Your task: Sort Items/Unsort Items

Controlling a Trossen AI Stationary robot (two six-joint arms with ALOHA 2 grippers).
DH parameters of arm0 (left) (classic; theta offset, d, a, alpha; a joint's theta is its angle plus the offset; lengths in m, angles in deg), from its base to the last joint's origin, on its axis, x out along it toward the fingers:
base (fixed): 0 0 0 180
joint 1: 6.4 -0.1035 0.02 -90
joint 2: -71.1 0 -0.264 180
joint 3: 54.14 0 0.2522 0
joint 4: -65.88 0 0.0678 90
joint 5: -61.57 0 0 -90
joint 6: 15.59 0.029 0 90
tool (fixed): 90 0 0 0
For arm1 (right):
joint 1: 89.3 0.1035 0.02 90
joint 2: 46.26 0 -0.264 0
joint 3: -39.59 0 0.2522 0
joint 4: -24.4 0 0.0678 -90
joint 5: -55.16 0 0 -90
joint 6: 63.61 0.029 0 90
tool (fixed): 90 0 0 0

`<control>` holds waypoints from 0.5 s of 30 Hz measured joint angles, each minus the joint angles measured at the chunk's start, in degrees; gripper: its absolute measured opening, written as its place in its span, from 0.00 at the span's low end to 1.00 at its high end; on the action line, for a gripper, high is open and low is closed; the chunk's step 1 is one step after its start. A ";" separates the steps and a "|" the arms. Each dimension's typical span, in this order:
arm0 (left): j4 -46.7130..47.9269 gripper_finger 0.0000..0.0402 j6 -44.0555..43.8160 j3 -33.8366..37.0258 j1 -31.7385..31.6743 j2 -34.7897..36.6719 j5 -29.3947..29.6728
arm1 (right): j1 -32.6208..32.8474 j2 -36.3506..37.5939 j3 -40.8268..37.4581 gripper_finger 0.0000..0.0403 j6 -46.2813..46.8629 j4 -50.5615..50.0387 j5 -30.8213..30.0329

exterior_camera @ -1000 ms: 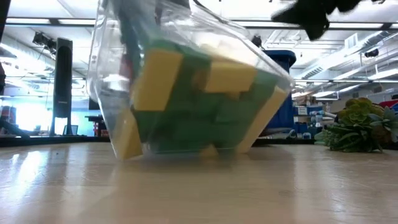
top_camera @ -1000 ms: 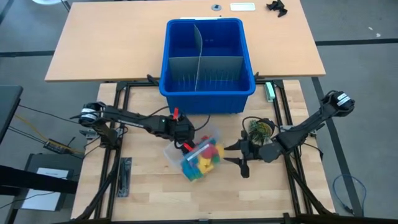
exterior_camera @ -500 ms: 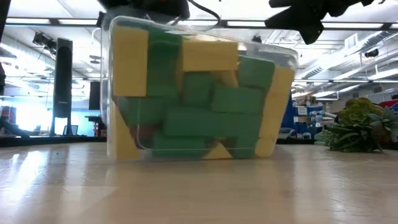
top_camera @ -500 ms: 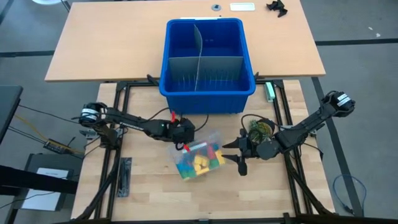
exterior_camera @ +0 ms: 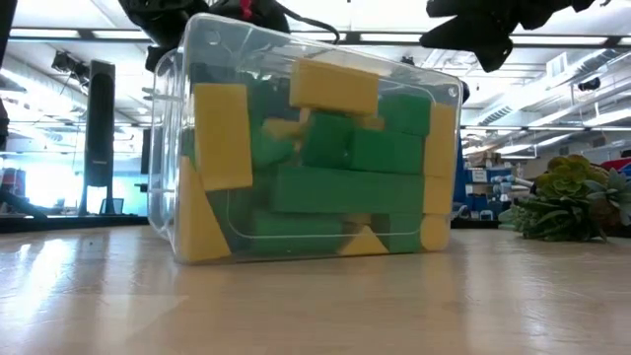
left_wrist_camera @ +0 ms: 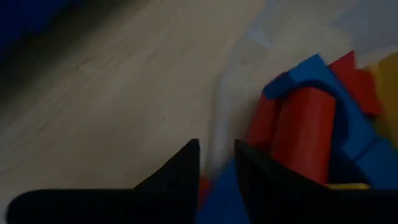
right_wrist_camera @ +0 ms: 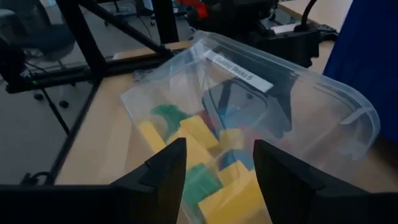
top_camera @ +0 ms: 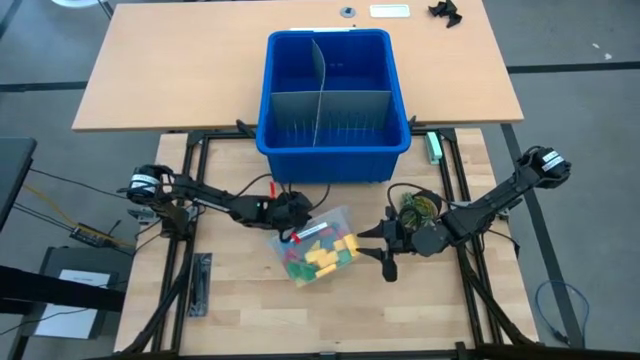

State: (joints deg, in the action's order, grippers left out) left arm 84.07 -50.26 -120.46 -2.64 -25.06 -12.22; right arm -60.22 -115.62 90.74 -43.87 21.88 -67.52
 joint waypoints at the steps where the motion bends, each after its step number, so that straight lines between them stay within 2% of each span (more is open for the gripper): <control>1: 0.02 0.31 0.07 -0.49 -0.16 0.00 -1.75 | 0.00 0.00 0.00 0.46 -0.19 -0.53 0.00; 5: 3.02 0.42 3.70 -3.37 -0.72 0.12 -9.18 | -0.02 -0.02 0.00 0.46 0.01 -5.20 -0.27; 7: 6.04 0.45 4.34 -5.34 -0.80 0.35 -10.43 | -0.02 -0.02 0.00 0.46 0.87 -7.65 -0.33; 11: 13.04 0.46 6.16 -8.60 -0.15 1.68 -4.52 | 0.00 -0.02 0.00 0.46 2.63 -10.53 -0.57; 15: 14.30 0.46 8.29 -9.81 0.80 2.46 2.38 | 0.00 -0.02 0.00 0.46 3.22 -10.92 -0.66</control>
State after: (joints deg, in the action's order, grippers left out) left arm 98.37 -41.97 -130.27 -1.84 -22.60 -9.85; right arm -60.22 -115.64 90.74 -40.65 10.96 -68.18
